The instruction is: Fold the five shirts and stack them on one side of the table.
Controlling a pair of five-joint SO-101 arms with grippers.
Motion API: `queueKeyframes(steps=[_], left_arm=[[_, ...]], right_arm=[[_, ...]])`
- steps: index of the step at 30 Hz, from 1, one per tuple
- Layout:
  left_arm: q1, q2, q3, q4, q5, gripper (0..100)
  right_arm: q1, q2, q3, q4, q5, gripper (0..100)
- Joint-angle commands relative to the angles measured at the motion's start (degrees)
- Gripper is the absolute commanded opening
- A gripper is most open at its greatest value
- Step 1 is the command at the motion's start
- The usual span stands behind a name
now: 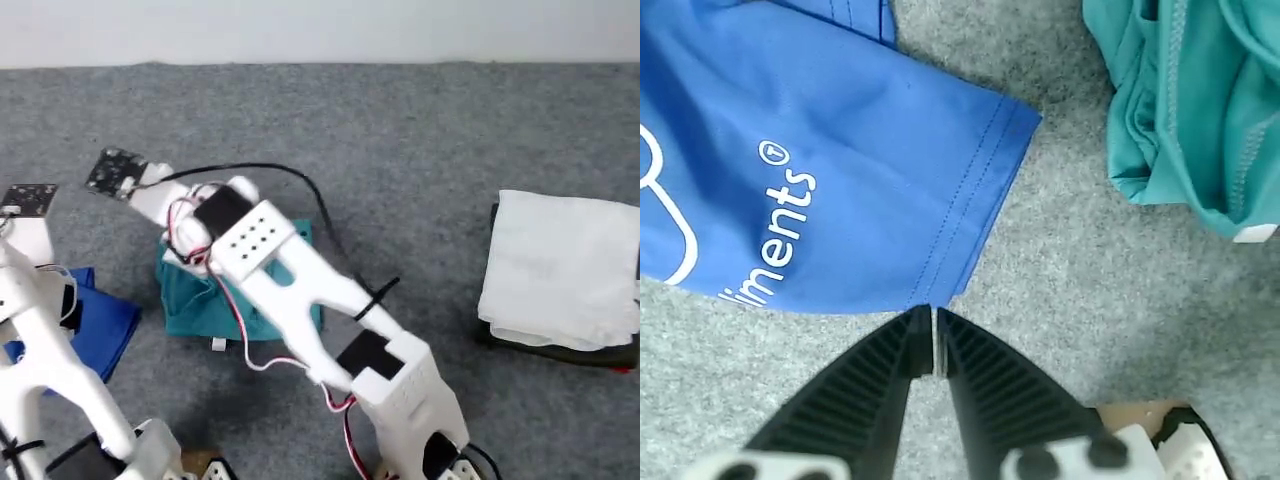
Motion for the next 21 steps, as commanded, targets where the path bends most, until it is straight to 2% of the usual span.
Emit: queueKeyframes(steps=[1,3,6,10,14,21], left_arm=[[-0.09,-2.64,-0.22,-0.53,0.44,2],[-1.76,-2.73,-0.66,0.18,0.44,2],[-5.89,-3.69,-1.71,0.70,0.44,2],[-11.87,-8.97,-1.80,0.70,0.18,2],[-15.65,-15.91,-1.54,0.79,0.18,2],[-20.04,-22.51,-1.54,0.79,0.18,2]], right_arm=[[5.67,-0.48,-3.25,4.44,6.24,0.2],[9.27,1.19,-2.73,6.37,9.14,3.2],[13.67,5.14,-2.73,7.08,10.64,0.9],[15.60,11.03,-2.73,7.16,11.69,1.0],[11.38,15.16,-2.99,6.46,11.52,1.0],[-4.53,18.07,-7.74,7.96,11.34,1.0]])
